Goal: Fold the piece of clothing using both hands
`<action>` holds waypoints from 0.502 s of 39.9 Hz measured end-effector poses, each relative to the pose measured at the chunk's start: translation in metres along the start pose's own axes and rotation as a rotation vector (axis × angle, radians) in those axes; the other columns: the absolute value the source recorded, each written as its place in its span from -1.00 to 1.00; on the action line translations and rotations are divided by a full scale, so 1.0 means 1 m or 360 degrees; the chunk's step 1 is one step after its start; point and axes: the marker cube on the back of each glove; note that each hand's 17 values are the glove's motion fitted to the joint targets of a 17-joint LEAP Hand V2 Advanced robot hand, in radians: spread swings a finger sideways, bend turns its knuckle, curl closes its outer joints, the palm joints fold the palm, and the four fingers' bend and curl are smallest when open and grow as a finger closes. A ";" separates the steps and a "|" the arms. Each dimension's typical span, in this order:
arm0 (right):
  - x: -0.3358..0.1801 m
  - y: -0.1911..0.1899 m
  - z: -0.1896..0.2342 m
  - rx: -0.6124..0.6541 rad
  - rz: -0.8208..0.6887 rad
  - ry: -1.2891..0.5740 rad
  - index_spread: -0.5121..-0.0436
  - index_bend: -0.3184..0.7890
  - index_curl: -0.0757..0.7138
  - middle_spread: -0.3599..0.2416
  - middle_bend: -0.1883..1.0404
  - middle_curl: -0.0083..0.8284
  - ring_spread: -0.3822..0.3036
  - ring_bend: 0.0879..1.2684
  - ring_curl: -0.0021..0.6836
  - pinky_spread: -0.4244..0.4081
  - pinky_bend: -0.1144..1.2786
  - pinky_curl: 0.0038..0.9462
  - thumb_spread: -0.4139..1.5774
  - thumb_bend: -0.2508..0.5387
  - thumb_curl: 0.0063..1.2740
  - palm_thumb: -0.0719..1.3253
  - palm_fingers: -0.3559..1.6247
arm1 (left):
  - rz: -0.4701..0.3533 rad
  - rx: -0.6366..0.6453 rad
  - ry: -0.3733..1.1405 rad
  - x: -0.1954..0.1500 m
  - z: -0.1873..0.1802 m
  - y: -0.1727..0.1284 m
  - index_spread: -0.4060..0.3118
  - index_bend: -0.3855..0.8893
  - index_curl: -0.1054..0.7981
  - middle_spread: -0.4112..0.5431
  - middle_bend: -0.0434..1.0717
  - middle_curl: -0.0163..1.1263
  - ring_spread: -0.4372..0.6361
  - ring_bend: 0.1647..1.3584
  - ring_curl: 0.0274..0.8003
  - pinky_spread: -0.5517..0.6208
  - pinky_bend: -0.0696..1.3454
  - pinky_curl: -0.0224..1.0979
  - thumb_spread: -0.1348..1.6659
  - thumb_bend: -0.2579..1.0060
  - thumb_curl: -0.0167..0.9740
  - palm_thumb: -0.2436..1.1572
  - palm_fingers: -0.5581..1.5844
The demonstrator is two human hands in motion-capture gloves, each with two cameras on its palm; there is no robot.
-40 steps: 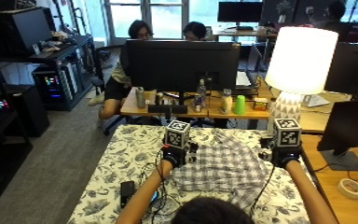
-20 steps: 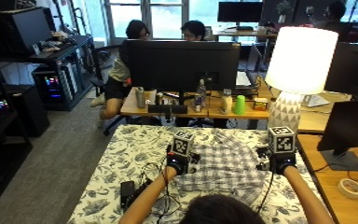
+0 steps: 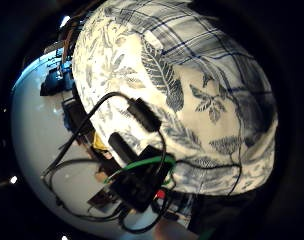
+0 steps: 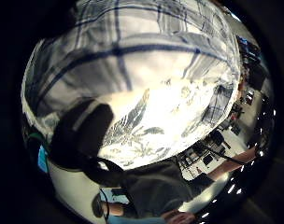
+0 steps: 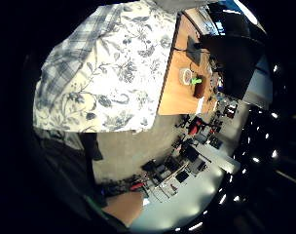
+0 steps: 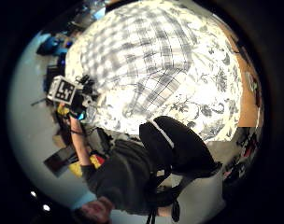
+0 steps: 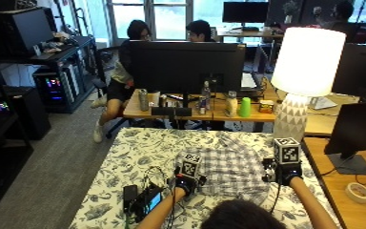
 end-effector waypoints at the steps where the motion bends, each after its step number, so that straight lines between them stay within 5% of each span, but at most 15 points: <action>1: 0.001 -0.001 0.003 -0.0009 -0.0002 0.0000 -0.26 -0.18 -0.24 0.24 -0.39 -0.29 0.54 -0.43 -0.26 0.58 0.05 -0.30 0.53 -0.42 -0.65 -0.28 -0.56 | 0.0019 0.0080 0.0026 0.001 -0.001 -0.004 -0.02 0.35 0.09 0.34 -0.74 -0.62 0.42 -0.37 -0.49 0.62 -0.42 -0.45 0.36 -0.58 -0.47 -0.28 -0.29; 5: -0.002 -0.003 0.013 -0.0042 -0.0041 -0.0014 -0.26 -0.18 -0.24 0.24 -0.39 -0.29 0.54 -0.43 -0.25 0.58 0.05 -0.29 0.53 -0.42 -0.65 -0.28 -0.56 | 0.0023 0.0358 0.0093 0.001 -0.021 -0.008 -0.26 0.84 0.30 0.10 -0.66 -0.62 0.27 -0.50 -0.57 0.56 -0.59 -0.51 0.50 -0.47 -0.45 -0.09 -0.08; 8: -0.003 -0.008 0.019 -0.0045 -0.0039 -0.0021 -0.26 -0.18 -0.23 0.25 -0.39 -0.28 0.54 -0.43 -0.24 0.58 0.05 -0.29 0.53 -0.41 -0.65 -0.28 -0.56 | -0.0040 0.0485 0.0118 -0.004 -0.040 -0.014 -0.33 0.84 0.33 -0.05 -0.58 -0.56 0.11 -0.47 -0.51 0.47 -0.64 -0.51 0.59 -0.45 -0.47 -0.07 0.01; 13: -0.008 -0.013 0.025 -0.0036 -0.0079 -0.0015 -0.26 -0.18 -0.23 0.26 -0.39 -0.27 0.54 -0.43 -0.23 0.58 0.05 -0.28 0.53 -0.42 -0.64 -0.28 -0.56 | -0.0083 0.0604 0.0030 -0.016 -0.065 -0.069 -0.41 0.68 0.31 -0.28 -0.41 -0.47 -0.19 -0.38 -0.43 0.32 -0.70 -0.52 0.68 -0.44 -0.51 -0.07 0.16; 20: -0.041 -0.025 0.045 -0.0085 -0.0236 -0.0088 -0.26 -0.18 -0.22 0.27 -0.40 -0.26 0.54 -0.42 -0.22 0.58 0.05 -0.28 0.53 -0.41 -0.63 -0.26 -0.56 | -0.0103 0.0693 -0.0106 -0.013 -0.119 -0.065 -0.46 0.62 0.34 -0.43 -0.47 -0.40 -0.38 -0.41 -0.34 0.19 -0.69 -0.52 0.75 -0.44 -0.56 -0.07 0.15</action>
